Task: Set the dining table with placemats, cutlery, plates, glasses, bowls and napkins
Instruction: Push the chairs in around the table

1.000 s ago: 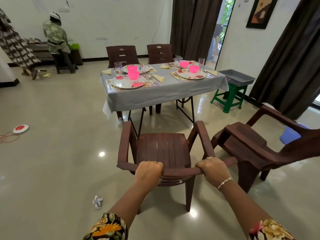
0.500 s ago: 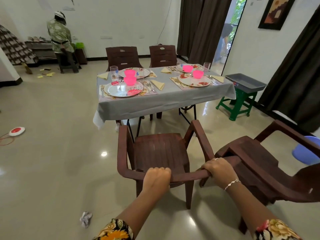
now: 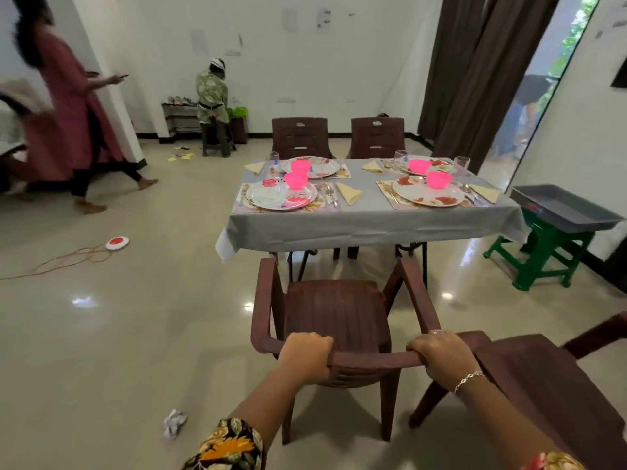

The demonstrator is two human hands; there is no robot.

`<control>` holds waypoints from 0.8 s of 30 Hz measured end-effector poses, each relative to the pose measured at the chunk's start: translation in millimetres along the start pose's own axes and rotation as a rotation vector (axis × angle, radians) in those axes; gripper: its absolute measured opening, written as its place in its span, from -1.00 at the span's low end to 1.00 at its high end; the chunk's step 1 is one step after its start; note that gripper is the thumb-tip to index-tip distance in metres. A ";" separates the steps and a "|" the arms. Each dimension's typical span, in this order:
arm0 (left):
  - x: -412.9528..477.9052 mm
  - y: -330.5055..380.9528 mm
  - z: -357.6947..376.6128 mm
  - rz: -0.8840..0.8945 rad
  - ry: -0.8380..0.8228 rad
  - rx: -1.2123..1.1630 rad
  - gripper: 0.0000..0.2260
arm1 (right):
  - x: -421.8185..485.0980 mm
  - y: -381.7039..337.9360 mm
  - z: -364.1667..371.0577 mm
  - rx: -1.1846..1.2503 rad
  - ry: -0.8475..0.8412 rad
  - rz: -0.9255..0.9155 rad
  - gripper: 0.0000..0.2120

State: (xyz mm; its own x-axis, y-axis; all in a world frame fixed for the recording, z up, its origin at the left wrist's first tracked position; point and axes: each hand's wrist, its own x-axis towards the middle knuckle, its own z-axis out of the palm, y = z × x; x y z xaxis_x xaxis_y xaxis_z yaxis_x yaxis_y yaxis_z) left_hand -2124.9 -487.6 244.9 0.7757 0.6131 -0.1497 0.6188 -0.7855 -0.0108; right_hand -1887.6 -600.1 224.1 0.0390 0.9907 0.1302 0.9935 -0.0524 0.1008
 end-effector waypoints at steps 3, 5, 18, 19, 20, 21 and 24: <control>6.4 4.7 4.0 -0.068 0.005 0.052 -0.83 | 2.6 6.5 -5.6 0.028 -0.091 -0.041 -0.78; 8.0 9.2 7.8 -0.119 0.002 0.076 -0.83 | 1.7 7.7 -2.2 0.051 -0.113 -0.061 -0.74; 32.3 14.0 11.6 -0.192 0.011 0.138 -0.81 | 19.1 34.8 10.9 -0.002 0.039 -0.115 -0.63; 34.6 14.7 10.5 -0.197 0.014 0.138 -0.81 | 21.6 38.0 12.9 -0.005 0.041 -0.123 -0.63; 36.5 15.5 9.3 -0.201 0.018 0.141 -0.81 | 24.1 40.9 15.0 -0.009 0.042 -0.128 -0.63; 38.5 16.5 8.5 -0.206 0.021 0.143 -0.81 | 26.5 43.7 16.9 -0.013 0.045 -0.133 -0.63; 45.2 18.9 6.1 -0.225 0.025 0.139 -0.81 | 34.2 52.7 20.9 -0.013 0.034 -0.137 -0.64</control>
State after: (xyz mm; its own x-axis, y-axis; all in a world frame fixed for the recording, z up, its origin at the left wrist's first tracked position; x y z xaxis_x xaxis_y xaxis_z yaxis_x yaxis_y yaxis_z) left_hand -2079.0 -475.3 231.9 0.6242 0.7744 -0.1036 0.7547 -0.6319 -0.1766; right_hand -1831.7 -566.4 213.2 -0.1003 0.9840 0.1476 0.9878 0.0807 0.1330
